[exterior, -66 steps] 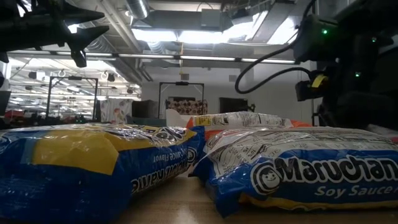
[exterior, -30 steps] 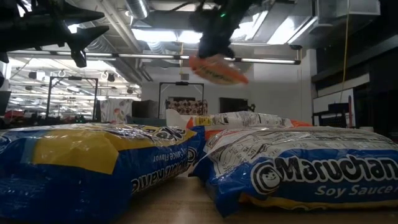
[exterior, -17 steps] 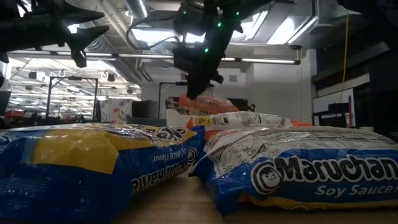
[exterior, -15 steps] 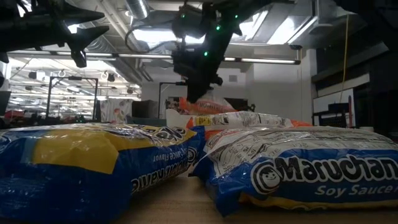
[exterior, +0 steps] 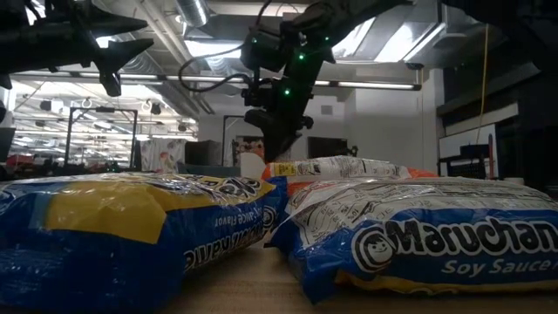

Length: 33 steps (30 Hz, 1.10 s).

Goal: Sort Maruchan noodles
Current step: Put the right orange noodle pack into the white bin, then put the orange noodle pack into the white bin

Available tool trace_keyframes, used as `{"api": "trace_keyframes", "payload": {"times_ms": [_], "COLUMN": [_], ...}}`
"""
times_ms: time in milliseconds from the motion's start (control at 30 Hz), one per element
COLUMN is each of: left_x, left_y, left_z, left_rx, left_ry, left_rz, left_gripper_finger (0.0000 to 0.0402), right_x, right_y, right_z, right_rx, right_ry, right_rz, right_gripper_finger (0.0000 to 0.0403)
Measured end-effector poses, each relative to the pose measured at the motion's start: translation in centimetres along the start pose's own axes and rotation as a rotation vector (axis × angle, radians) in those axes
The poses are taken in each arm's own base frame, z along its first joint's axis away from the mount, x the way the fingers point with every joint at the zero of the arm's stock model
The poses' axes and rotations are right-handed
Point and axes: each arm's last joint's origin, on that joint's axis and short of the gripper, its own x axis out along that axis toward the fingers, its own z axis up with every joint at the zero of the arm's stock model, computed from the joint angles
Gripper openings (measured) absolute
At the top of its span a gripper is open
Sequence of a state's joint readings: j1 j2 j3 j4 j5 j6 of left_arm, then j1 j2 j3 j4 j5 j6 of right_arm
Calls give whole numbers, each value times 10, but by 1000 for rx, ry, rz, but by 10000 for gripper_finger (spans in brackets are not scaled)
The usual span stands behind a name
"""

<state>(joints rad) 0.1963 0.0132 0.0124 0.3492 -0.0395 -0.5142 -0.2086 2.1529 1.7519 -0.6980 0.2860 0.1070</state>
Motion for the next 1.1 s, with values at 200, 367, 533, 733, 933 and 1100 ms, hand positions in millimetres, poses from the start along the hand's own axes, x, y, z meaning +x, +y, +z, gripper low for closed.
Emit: {"api": "trace_keyframes", "payload": {"times_ms": [200,367,533,733,933,1100], "left_x": [0,0,0,0,0,0], "left_y": [0,0,0,0,0,0], "left_z": [0,0,0,0,0,0], "left_rx": [0,-2,-4,0,1,0], "left_ry": [0,-1,0,-3,0,1], "left_rz": [0,0,0,-2,0,0], "left_gripper_finger": [127,127,127,127,127,127], "right_x": [-4,-52,-110,-162,-168,-150], "right_y": [-3,-11,-13,1,51,100], "right_z": [2,12,-3,-52,-114,-134], "right_rx": [4,11,8,85,280,477], "right_ry": [23,76,161,213,159,110], "right_rz": [79,202,235,189,297,509], "right_gripper_finger": [145,202,228,226,225,225]}}
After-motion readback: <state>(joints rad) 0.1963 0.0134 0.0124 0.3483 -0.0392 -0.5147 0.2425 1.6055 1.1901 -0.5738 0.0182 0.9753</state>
